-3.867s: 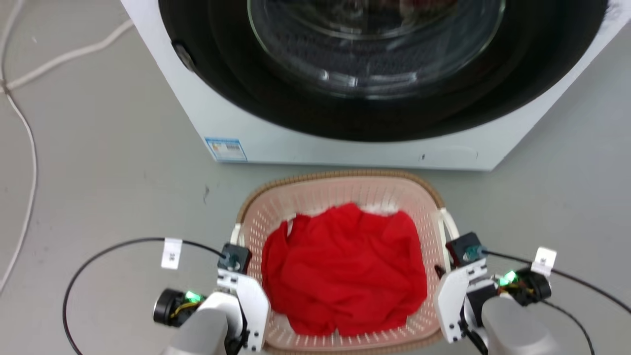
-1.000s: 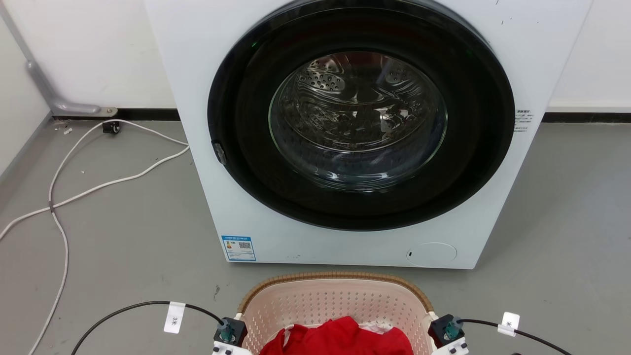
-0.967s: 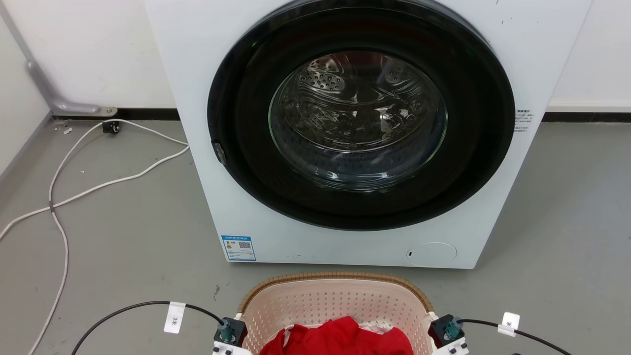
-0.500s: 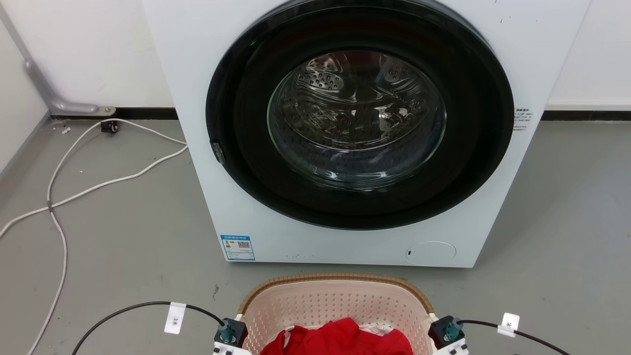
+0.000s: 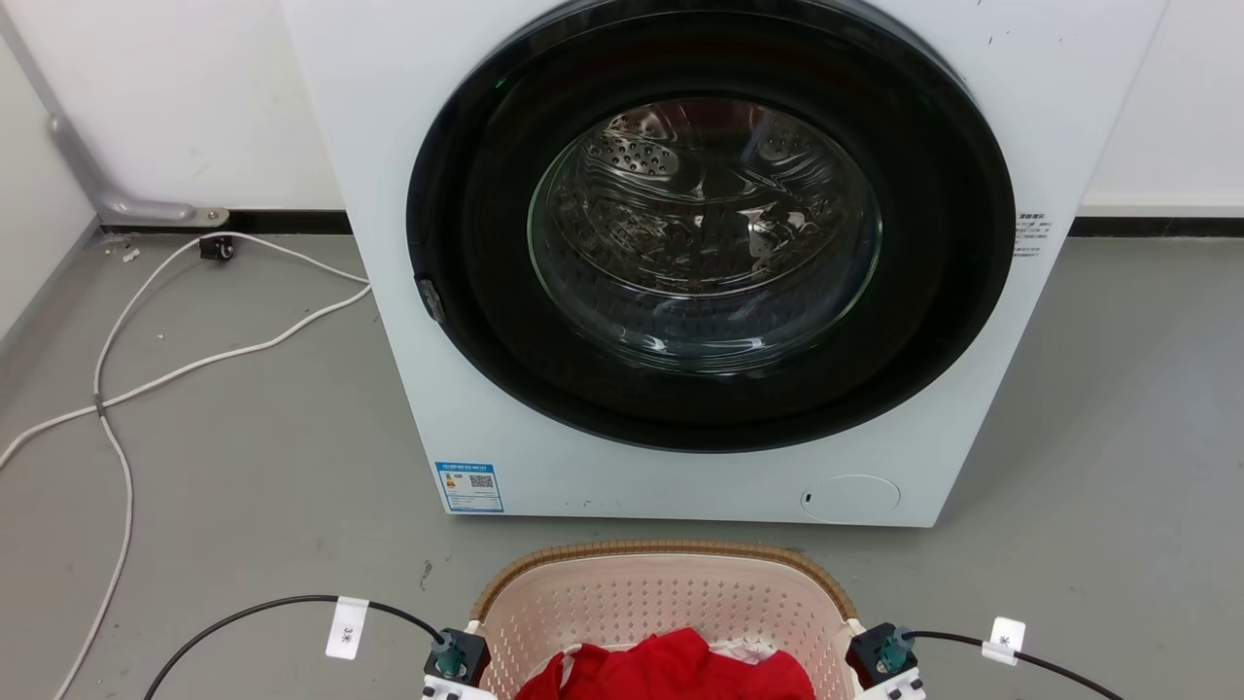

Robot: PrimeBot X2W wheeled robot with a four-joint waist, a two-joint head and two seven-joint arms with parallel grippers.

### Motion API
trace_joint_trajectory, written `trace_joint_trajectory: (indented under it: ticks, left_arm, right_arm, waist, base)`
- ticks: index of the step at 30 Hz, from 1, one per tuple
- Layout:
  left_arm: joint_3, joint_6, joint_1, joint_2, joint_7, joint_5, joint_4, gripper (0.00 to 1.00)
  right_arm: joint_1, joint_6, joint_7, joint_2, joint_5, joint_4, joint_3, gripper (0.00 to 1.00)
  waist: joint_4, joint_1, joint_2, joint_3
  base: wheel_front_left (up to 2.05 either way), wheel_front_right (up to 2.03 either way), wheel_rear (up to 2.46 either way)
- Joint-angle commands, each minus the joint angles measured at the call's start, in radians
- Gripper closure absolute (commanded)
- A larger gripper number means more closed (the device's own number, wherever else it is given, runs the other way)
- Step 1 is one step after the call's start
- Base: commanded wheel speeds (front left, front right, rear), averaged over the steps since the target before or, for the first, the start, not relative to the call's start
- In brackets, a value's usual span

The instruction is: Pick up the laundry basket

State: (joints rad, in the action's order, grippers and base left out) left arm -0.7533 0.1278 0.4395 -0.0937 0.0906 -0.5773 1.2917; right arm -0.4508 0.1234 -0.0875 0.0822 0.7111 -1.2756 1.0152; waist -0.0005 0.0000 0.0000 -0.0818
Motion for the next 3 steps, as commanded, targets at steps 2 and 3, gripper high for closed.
trace_joint_trajectory:
  ticks: [2, 3]
  left_arm:
    - [-0.005, 0.003, 0.011, -0.012, -0.014, -0.003, -0.006, 1.00]
    - [-0.006, 0.003, 0.011, -0.013, -0.014, -0.004, -0.006, 1.00]
  right_arm:
    - [0.000, 0.013, 0.001, 0.006, -0.001, -0.004, 0.018, 1.00]
    - [0.000, 0.013, 0.001, 0.006, 0.001, -0.004, 0.020, 1.00]
  waist:
    - [0.001, 0.0000, 0.0000, 0.000]
    - [0.000, 0.0000, 0.0000, 0.000]
  base:
    - [0.00, 0.00, 0.00]
    - [0.00, 0.00, 0.00]
